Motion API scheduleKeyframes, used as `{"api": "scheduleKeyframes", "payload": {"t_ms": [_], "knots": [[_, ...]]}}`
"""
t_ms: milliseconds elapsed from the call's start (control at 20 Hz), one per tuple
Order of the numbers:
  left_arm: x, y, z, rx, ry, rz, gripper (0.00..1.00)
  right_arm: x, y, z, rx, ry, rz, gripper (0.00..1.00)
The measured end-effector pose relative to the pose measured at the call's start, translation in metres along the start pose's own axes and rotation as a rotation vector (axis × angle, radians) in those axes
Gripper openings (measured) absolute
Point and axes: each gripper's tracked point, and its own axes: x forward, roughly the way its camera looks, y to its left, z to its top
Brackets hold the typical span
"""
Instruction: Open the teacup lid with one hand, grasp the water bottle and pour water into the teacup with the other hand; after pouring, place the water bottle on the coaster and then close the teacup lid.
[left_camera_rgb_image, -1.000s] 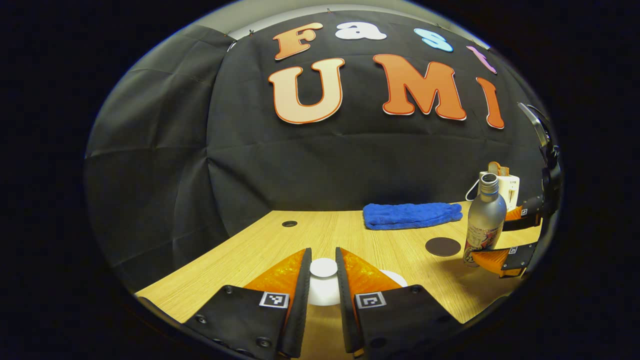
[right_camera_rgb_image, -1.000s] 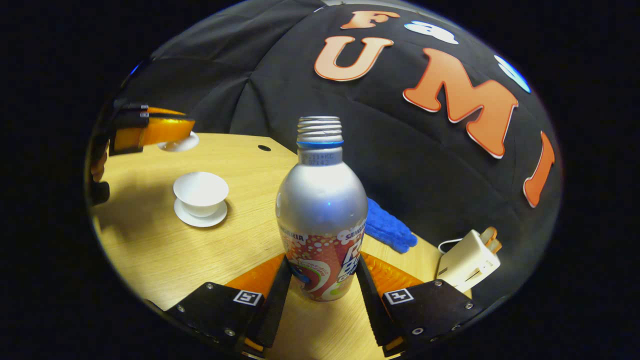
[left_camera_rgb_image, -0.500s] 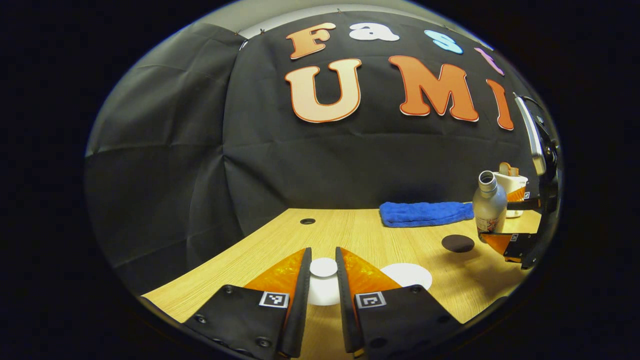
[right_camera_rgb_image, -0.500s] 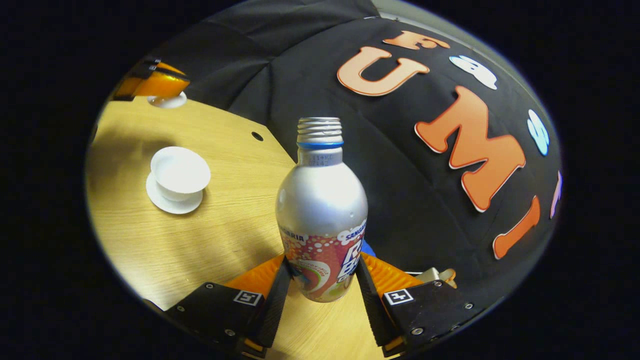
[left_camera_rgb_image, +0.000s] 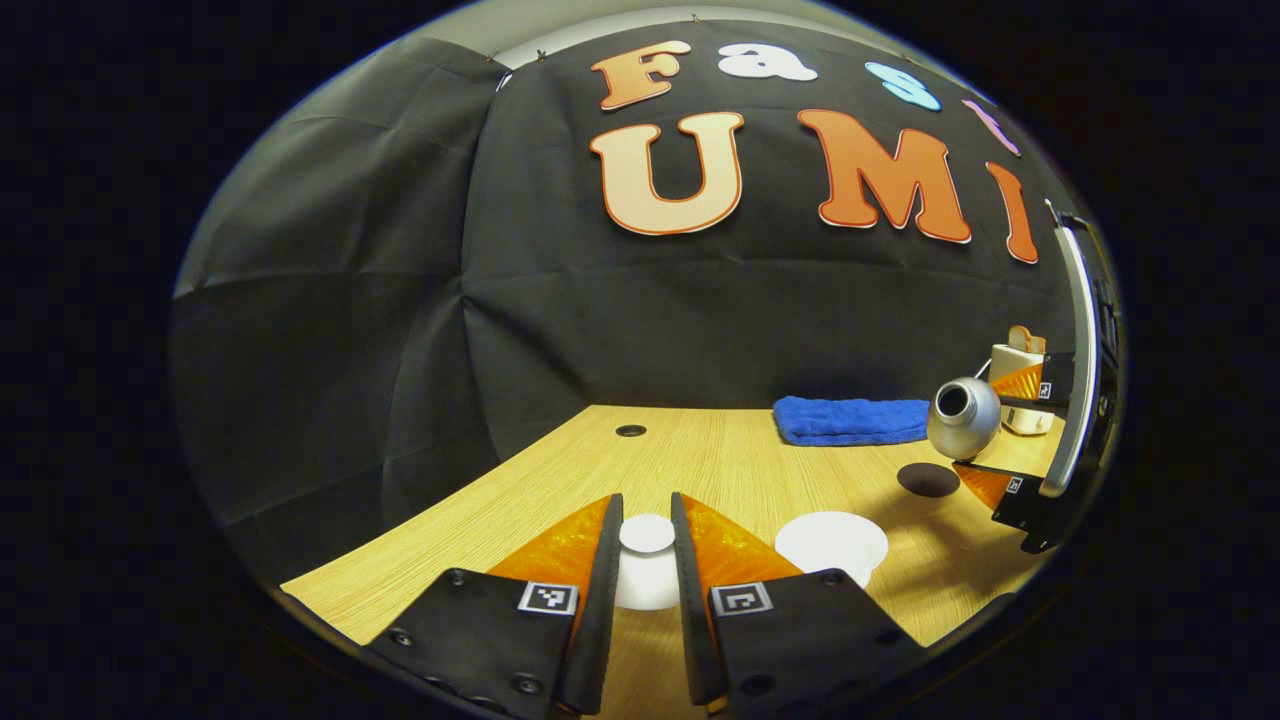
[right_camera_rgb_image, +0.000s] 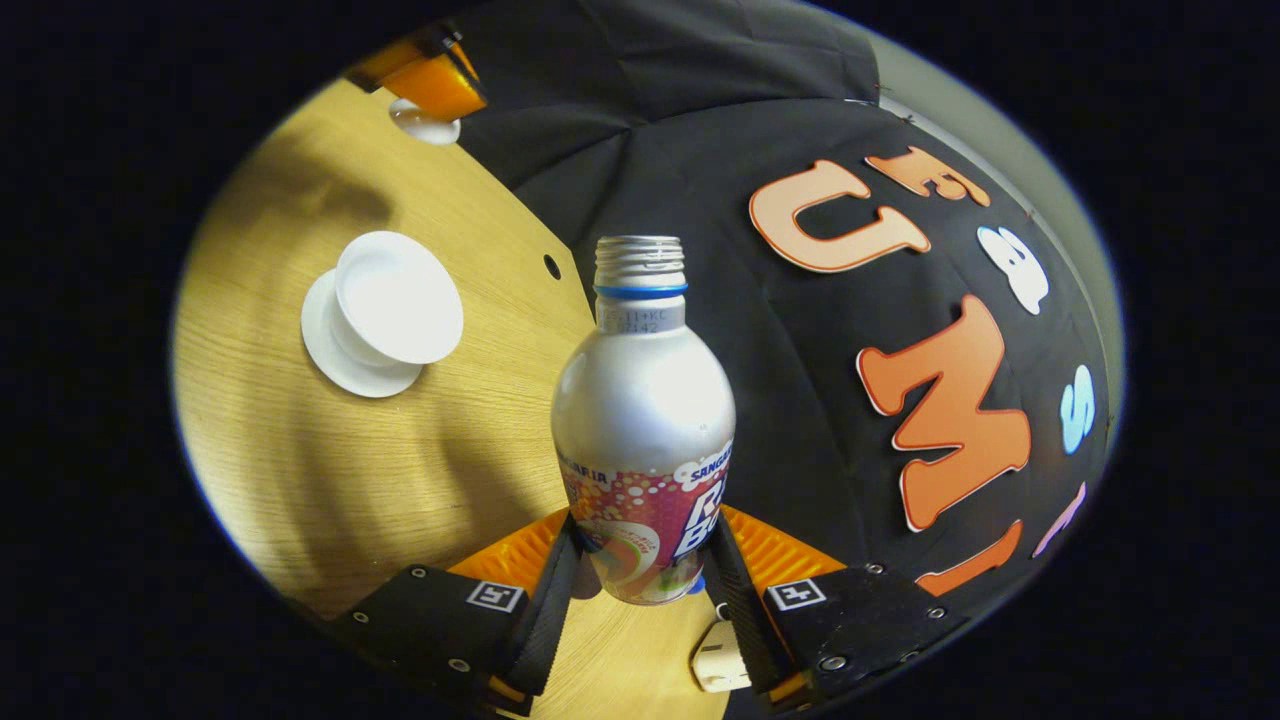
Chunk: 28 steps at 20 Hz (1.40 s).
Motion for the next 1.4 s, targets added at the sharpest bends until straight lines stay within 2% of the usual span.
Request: {"api": "scheduleKeyframes", "payload": {"t_ms": [50, 350, 450, 500, 650, 750, 800, 850, 1050, 1100, 1200, 1250, 1350, 1400], "knots": [[0.000, 0.002, 0.000, -0.001, 0.000, 0.004, 0.35, 0.002, 0.001, 0.004, -0.023, -0.006, -0.001, 0.74], [0.001, 0.009, -0.005, -0.010, 0.009, 0.008, 0.35, 0.008, -0.003, 0.014, -0.182, -0.051, -0.055, 0.74], [0.000, 0.011, -0.006, -0.009, 0.010, 0.012, 0.31, 0.009, -0.008, 0.015, -0.264, -0.064, -0.088, 0.74], [0.000, 0.013, -0.006, -0.009, 0.012, 0.012, 0.34, 0.009, -0.011, 0.016, -0.307, -0.073, -0.110, 0.74], [0.001, 0.013, -0.008, -0.013, 0.018, 0.013, 0.35, 0.008, -0.017, 0.021, -0.407, -0.091, -0.174, 0.73], [0.001, 0.016, -0.010, -0.015, 0.022, 0.014, 0.35, 0.008, -0.018, 0.024, -0.449, -0.104, -0.197, 0.74], [0.000, 0.016, -0.012, -0.015, 0.023, 0.015, 0.31, 0.007, -0.019, 0.025, -0.474, -0.113, -0.209, 0.74], [0.000, 0.017, -0.011, -0.015, 0.022, 0.016, 0.35, 0.006, -0.020, 0.027, -0.499, -0.123, -0.220, 0.74], [0.000, 0.019, -0.010, -0.018, 0.018, 0.020, 0.35, 0.003, -0.021, 0.032, -0.578, -0.155, -0.245, 0.73], [0.000, 0.020, -0.011, -0.019, 0.019, 0.022, 0.31, 0.001, -0.022, 0.033, -0.602, -0.161, -0.251, 0.74], [-0.001, 0.020, -0.011, -0.020, 0.021, 0.024, 0.35, 0.000, -0.023, 0.036, -0.647, -0.174, -0.268, 0.74], [0.000, 0.020, -0.011, -0.021, 0.021, 0.023, 0.31, 0.000, -0.023, 0.036, -0.660, -0.176, -0.271, 0.73], [-0.001, 0.020, -0.010, -0.021, 0.019, 0.025, 0.31, 0.002, -0.025, 0.035, -0.673, -0.179, -0.281, 0.73], [-0.001, 0.021, -0.011, -0.022, 0.018, 0.025, 0.31, 0.003, -0.027, 0.035, -0.679, -0.180, -0.286, 0.70]]}}
